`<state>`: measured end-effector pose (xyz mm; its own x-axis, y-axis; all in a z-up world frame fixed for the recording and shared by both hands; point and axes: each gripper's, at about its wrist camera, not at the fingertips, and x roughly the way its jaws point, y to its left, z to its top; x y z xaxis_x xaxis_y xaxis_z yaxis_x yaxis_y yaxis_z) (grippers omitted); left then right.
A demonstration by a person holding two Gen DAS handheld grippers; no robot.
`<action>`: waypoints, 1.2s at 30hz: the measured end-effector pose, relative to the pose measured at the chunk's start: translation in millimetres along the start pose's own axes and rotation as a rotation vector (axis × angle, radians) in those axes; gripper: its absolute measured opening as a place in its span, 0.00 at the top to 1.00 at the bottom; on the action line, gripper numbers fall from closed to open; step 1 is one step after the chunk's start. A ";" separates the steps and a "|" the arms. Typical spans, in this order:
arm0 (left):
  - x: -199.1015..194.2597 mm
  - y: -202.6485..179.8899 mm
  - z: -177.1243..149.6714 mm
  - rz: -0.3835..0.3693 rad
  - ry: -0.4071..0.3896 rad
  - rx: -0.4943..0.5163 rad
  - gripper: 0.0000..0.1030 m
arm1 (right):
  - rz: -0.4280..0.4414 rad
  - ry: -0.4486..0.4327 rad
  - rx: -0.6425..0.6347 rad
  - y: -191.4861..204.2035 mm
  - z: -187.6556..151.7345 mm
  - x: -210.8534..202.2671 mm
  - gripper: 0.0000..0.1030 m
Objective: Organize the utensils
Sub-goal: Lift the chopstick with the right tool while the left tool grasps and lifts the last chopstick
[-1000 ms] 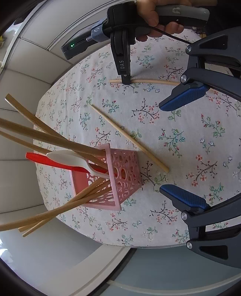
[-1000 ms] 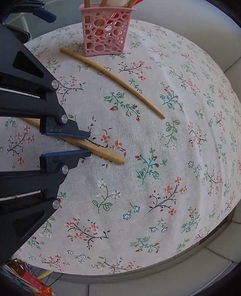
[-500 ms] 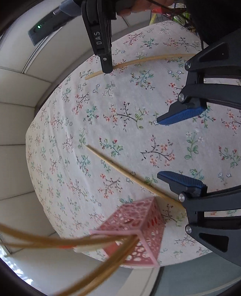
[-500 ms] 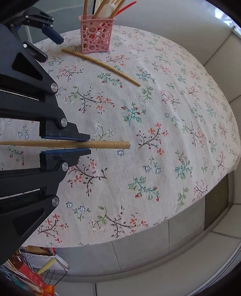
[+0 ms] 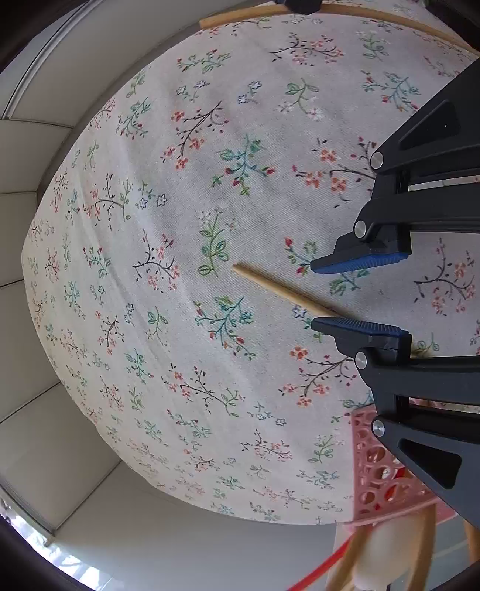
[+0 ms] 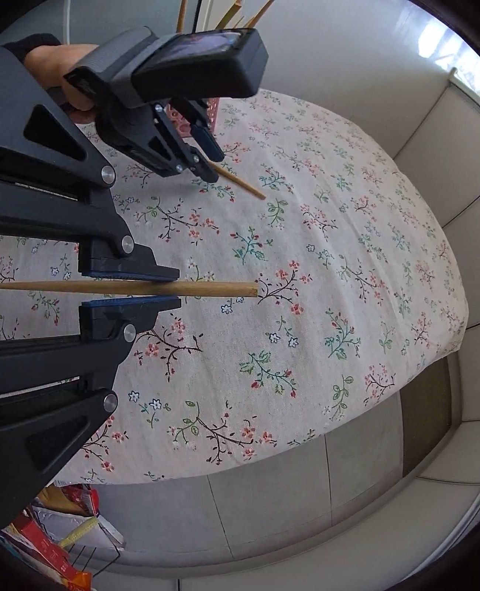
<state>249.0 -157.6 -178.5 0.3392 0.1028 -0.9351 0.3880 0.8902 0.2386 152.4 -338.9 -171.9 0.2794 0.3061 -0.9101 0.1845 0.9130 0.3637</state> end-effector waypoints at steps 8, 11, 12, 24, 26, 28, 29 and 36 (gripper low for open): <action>16.6 14.2 17.3 -0.062 0.045 -0.051 0.83 | 0.026 -0.011 0.012 -9.1 1.8 -8.1 0.92; 16.4 14.9 14.1 -0.095 0.060 -0.059 0.88 | 0.032 -0.010 0.017 -11.4 1.2 -8.8 0.92; 15.9 13.8 12.1 -0.096 0.067 -0.059 0.89 | 0.035 -0.010 0.018 -11.6 1.0 -9.0 0.92; -5.3 1.3 -37.8 -0.150 0.051 -0.113 0.95 | 0.052 -0.030 -0.007 -2.4 -8.4 -16.9 0.92; -11.4 2.7 -48.4 -0.160 0.029 -0.121 0.95 | 0.053 -0.036 -0.010 -0.4 -10.5 -18.5 0.92; -21.5 4.3 -60.5 -0.167 0.000 -0.126 0.95 | 0.054 -0.041 -0.015 1.5 -12.8 -20.1 0.92; -27.9 4.8 -66.2 -0.166 -0.017 -0.127 0.95 | 0.053 -0.044 -0.018 2.9 -13.9 -20.8 0.92; -82.5 13.0 -94.8 -0.177 -0.180 -0.119 0.95 | 0.059 -0.097 -0.056 19.2 -25.6 -34.0 0.92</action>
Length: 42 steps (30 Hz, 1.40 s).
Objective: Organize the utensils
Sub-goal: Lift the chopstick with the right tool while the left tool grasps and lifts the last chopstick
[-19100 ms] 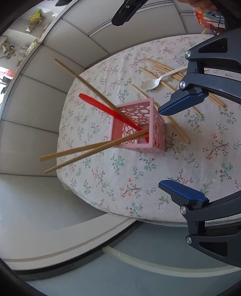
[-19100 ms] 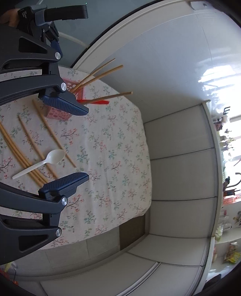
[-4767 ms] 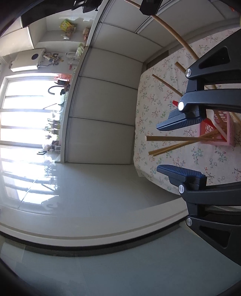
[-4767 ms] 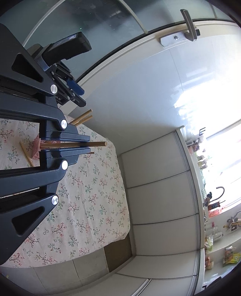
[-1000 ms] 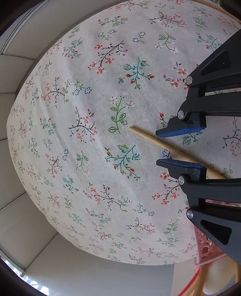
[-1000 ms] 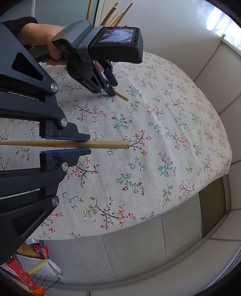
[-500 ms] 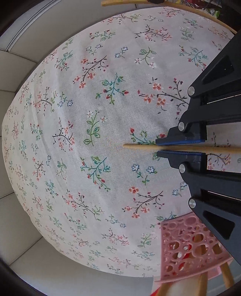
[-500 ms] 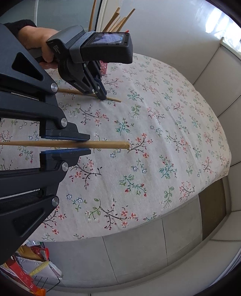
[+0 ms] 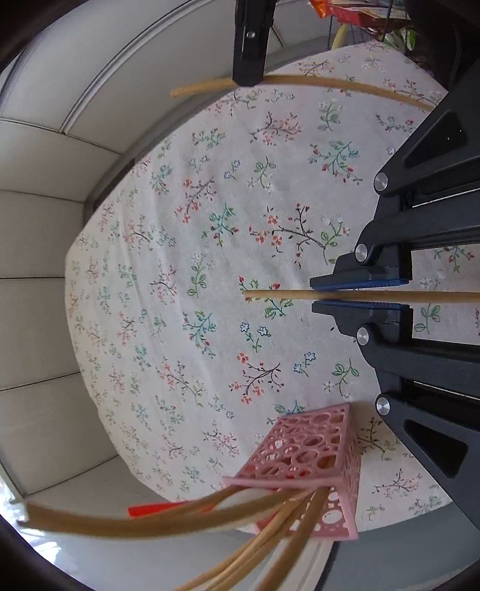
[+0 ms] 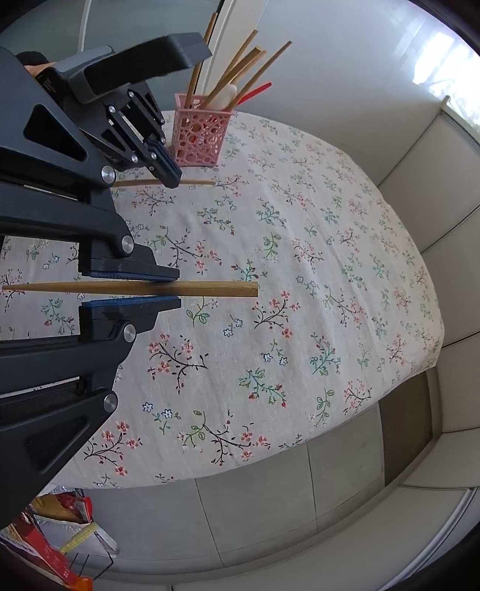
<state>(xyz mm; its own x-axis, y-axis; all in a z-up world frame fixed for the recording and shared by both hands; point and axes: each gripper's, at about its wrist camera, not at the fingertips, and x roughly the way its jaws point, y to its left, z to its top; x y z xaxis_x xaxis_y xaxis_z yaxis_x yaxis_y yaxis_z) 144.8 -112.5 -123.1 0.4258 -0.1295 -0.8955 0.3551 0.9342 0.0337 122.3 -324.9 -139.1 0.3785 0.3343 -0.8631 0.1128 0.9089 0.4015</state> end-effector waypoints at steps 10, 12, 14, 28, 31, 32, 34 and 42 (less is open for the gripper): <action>-92.1 21.9 -7.5 -0.046 -0.271 -0.024 0.95 | 0.031 -0.185 -0.094 42.0 -11.6 -48.3 0.92; -102.4 25.8 -7.1 -0.051 -0.312 -0.040 0.95 | 0.032 -0.229 -0.113 51.8 -13.7 -57.9 0.92; -117.0 32.4 -8.4 -0.055 -0.355 -0.054 0.95 | 0.032 -0.267 -0.136 62.7 -16.4 -66.5 0.92; -218.5 87.2 -26.3 -0.002 -0.699 -0.195 0.95 | 0.093 -0.464 -0.251 126.9 -26.3 -111.5 0.92; -228.5 98.2 -29.9 0.030 -0.747 -0.235 0.95 | 0.109 -0.483 -0.268 138.1 -29.0 -115.7 0.92; -231.8 102.3 -30.7 0.039 -0.763 -0.250 0.95 | 0.112 -0.487 -0.275 141.9 -29.6 -116.7 0.92; -234.9 108.6 -31.4 0.071 -0.789 -0.271 0.95 | 0.119 -0.494 -0.286 148.8 -30.6 -117.4 0.92; -199.8 143.3 -16.5 0.135 -0.769 -0.358 0.95 | 0.130 -0.474 -0.298 162.2 -32.4 -105.7 0.92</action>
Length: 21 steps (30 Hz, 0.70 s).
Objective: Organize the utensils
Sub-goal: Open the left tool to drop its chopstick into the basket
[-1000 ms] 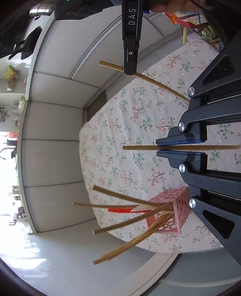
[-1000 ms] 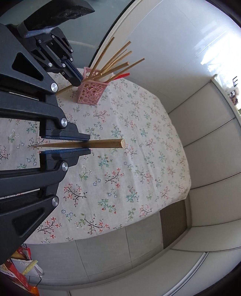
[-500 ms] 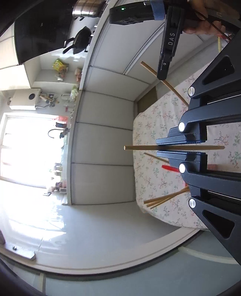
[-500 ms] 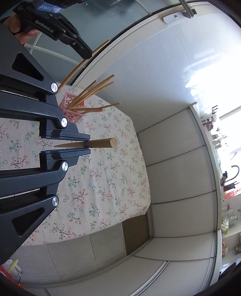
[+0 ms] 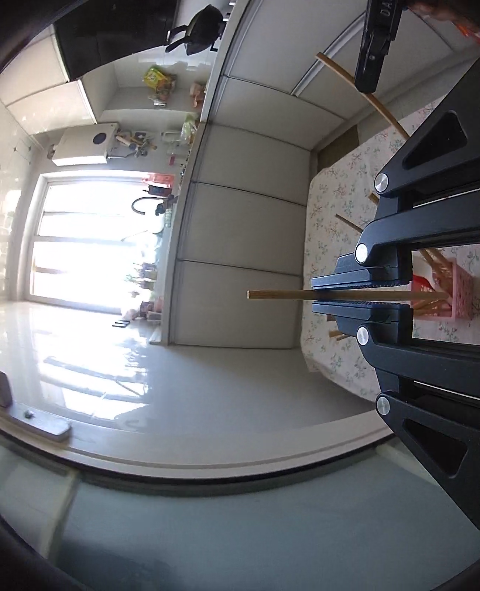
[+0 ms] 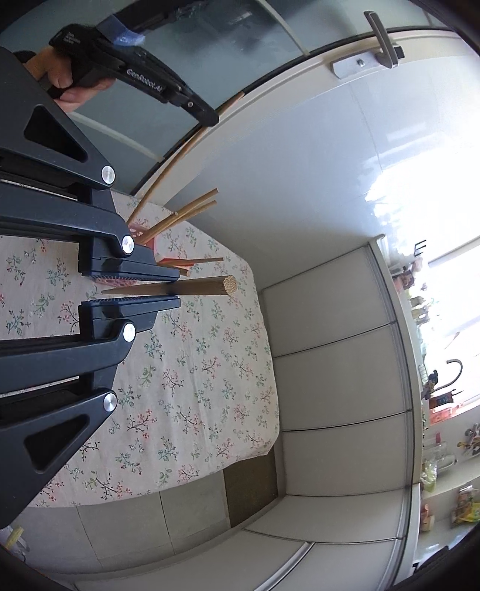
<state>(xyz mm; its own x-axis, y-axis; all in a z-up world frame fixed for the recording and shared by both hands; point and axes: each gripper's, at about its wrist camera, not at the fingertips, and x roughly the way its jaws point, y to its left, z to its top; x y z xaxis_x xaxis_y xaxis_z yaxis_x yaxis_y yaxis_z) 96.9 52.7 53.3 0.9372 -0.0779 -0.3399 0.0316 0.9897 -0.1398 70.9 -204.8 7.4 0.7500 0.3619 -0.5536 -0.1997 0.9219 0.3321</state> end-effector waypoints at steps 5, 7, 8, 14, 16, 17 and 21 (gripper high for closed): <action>32.2 10.7 -12.5 0.027 0.051 -0.019 0.95 | -0.001 0.006 -0.002 3.4 -1.2 1.6 0.92; 39.3 12.5 -15.0 0.028 0.044 -0.018 0.95 | 0.002 0.003 -0.004 4.9 -1.4 0.8 0.92; 44.6 11.8 -15.7 0.025 0.043 -0.016 0.95 | 0.004 0.001 -0.004 5.7 -1.4 0.0 0.92; 70.9 15.8 -32.0 0.060 0.100 -0.006 0.92 | 0.022 -0.010 -0.017 13.6 -0.4 -6.3 0.93; 73.1 19.5 -33.1 0.061 0.131 -0.022 0.84 | 0.029 -0.016 -0.026 18.1 0.4 -10.4 0.93; 73.0 21.2 -33.0 0.063 0.142 -0.028 0.77 | 0.033 -0.019 -0.032 20.8 0.7 -13.2 0.93; 65.0 30.2 -34.8 0.083 0.193 -0.051 0.62 | 0.053 -0.021 -0.048 32.7 2.3 -22.9 0.93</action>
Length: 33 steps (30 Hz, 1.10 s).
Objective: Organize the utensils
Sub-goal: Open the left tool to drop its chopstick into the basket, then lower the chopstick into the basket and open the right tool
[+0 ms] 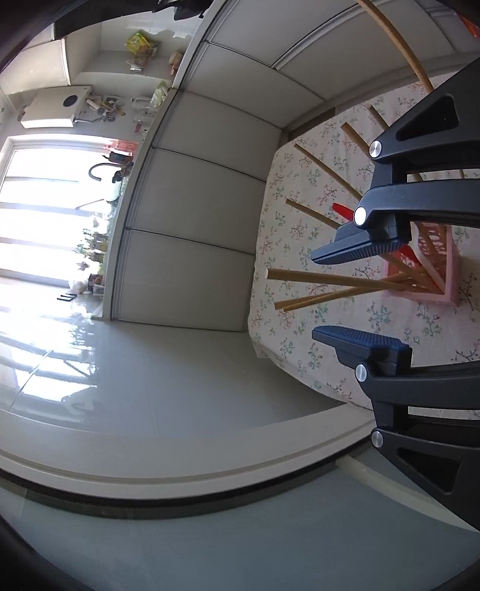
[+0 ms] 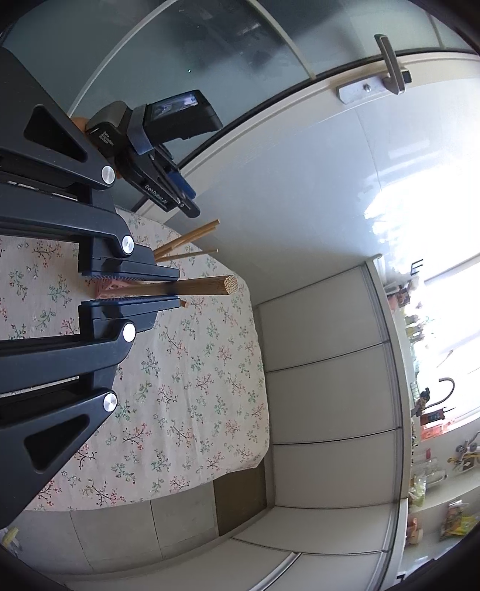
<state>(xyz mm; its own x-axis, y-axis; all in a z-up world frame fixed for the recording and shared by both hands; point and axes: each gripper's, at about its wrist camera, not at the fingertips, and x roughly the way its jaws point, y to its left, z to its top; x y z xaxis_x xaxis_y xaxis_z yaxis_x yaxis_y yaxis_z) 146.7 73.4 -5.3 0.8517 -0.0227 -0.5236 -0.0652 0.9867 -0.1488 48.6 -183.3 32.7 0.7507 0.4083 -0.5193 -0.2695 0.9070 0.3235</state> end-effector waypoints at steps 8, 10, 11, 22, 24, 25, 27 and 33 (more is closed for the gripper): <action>3.1 20.6 -25.3 0.056 0.185 -0.035 0.56 | 0.057 -0.057 -0.052 42.0 7.9 -3.5 0.93; 5.4 23.3 -31.7 0.067 0.220 -0.030 0.55 | 0.060 -0.072 -0.066 53.0 8.9 6.2 0.93; 6.6 24.6 -34.9 0.067 0.237 -0.026 0.53 | 0.057 -0.075 -0.071 57.5 8.9 12.4 0.93; 12.8 42.7 -43.0 0.054 0.310 -0.043 0.51 | -0.030 -0.096 -0.129 82.9 12.2 83.3 0.93; 13.4 40.8 -42.4 0.044 0.310 -0.043 0.51 | -0.049 -0.094 -0.141 83.8 9.6 94.8 0.93; 13.4 39.6 -42.3 0.040 0.309 -0.039 0.51 | -0.055 -0.092 -0.142 83.9 8.6 100.6 0.93; 14.3 38.2 -41.5 0.034 0.310 -0.033 0.51 | -0.050 -0.087 -0.133 81.6 6.2 110.7 0.93; 15.5 36.6 -42.2 0.031 0.319 -0.027 0.50 | -0.051 -0.056 -0.133 78.1 -2.4 139.5 0.92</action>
<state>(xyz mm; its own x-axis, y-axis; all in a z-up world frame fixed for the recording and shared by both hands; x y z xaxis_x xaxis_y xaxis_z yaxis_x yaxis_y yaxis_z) 135.6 102.3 -54.2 0.6435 -0.0466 -0.7640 -0.1057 0.9832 -0.1490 130.8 -55.3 -16.4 0.7972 0.3584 -0.4859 -0.3049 0.9336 0.1882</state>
